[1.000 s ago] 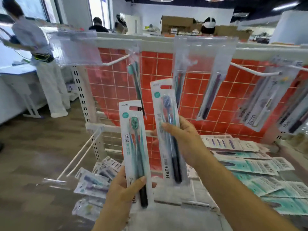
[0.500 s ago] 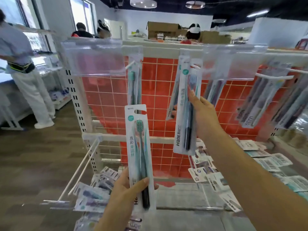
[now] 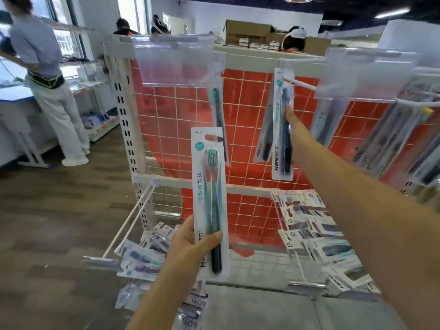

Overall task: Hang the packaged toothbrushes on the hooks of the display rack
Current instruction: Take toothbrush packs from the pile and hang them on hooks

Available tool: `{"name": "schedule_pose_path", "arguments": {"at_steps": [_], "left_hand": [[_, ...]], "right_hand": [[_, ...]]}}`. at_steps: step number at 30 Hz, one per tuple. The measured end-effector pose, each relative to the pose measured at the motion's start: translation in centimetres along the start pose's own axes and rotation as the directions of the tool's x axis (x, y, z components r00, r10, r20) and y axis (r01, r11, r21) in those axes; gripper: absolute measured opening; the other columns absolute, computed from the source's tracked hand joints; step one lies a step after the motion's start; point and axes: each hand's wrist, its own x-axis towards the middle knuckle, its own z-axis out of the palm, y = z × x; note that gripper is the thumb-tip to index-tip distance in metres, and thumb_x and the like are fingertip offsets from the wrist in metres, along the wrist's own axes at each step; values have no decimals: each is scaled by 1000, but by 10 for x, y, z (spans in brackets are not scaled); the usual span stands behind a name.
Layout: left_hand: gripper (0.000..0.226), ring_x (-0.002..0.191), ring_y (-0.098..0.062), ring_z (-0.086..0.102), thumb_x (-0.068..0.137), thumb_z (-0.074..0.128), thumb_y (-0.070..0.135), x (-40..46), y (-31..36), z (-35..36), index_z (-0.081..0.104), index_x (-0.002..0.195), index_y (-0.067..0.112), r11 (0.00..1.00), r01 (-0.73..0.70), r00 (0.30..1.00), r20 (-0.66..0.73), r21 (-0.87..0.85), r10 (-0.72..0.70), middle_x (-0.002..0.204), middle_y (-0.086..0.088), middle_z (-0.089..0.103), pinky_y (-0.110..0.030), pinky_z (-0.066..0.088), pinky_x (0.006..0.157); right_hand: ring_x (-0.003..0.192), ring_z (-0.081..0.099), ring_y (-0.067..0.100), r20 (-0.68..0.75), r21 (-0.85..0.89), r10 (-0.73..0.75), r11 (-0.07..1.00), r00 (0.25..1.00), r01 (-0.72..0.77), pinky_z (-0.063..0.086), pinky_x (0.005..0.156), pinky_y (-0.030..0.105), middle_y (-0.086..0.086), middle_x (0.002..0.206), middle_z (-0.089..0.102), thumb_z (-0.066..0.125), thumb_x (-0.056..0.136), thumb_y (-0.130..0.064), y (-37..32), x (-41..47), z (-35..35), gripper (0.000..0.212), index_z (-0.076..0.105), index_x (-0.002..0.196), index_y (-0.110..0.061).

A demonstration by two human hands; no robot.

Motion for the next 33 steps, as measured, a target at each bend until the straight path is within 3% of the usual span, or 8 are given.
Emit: {"name": "schedule_pose_path", "arguments": {"at_steps": [3,6,10,14,17,20,26,33], "left_hand": [[46,92,-20,69,67,67,11,-2,-4,0,61,112,15,1000,13,1000,13,10,-13,94,-5,73,-37,52,86],[36,88,-16,69,78,62,0,-4,-5,2,61,111,15,999,8,999,30,35,-9,90,-2,73,-31,54,81],[37,86,-16,69,75,64,1,-4,-6,2,62,109,18,999,12,999,46,37,-13,88,-1,73,-33,52,82],[34,92,-22,68,76,67,0,-2,-11,6,66,102,21,999,19,998,52,30,-20,94,-5,73,-40,50,86],[39,95,-34,65,68,74,9,-3,-13,13,65,105,19,999,36,996,78,20,-37,97,-11,71,-57,47,91],[44,97,-30,66,69,68,7,-4,-17,18,62,110,20,999,33,997,72,44,-36,99,-10,71,-52,49,92],[46,96,-27,67,80,61,-7,-8,-18,22,58,118,20,999,25,998,56,45,-28,103,-11,70,-49,53,88],[30,81,-20,70,77,70,4,-9,-19,6,61,104,14,998,-5,1000,15,-65,5,88,-7,74,-26,57,65]], "right_hand": [[103,59,28,-92,-52,69,996,993,-74,47,93,41,4,116,61,39,73,-83,17,0,-2,89,51,125,-11],[129,42,33,-174,-94,76,991,982,-94,35,107,45,8,138,45,30,86,-71,47,-6,-6,84,31,144,-9],[119,46,32,-310,-75,17,996,951,-42,39,98,48,10,131,46,52,89,-42,90,-26,-19,49,39,128,-16],[101,57,20,-25,-77,56,995,998,-58,47,85,35,2,110,60,53,93,-30,103,-81,-9,22,55,109,-14],[89,67,20,239,-42,84,996,967,-76,54,79,35,1,94,72,55,89,-41,98,-130,-1,26,64,97,-17],[86,69,16,410,4,-22,1000,912,22,57,68,28,-1,97,72,62,74,-44,96,-158,1,40,64,104,-18],[88,68,12,371,17,-116,993,921,118,54,60,21,-7,91,69,66,84,-11,102,-166,9,21,62,97,-26],[98,65,14,436,-56,-172,974,883,218,57,78,25,-4,101,67,63,86,-2,94,-160,43,24,58,100,-21]]}}
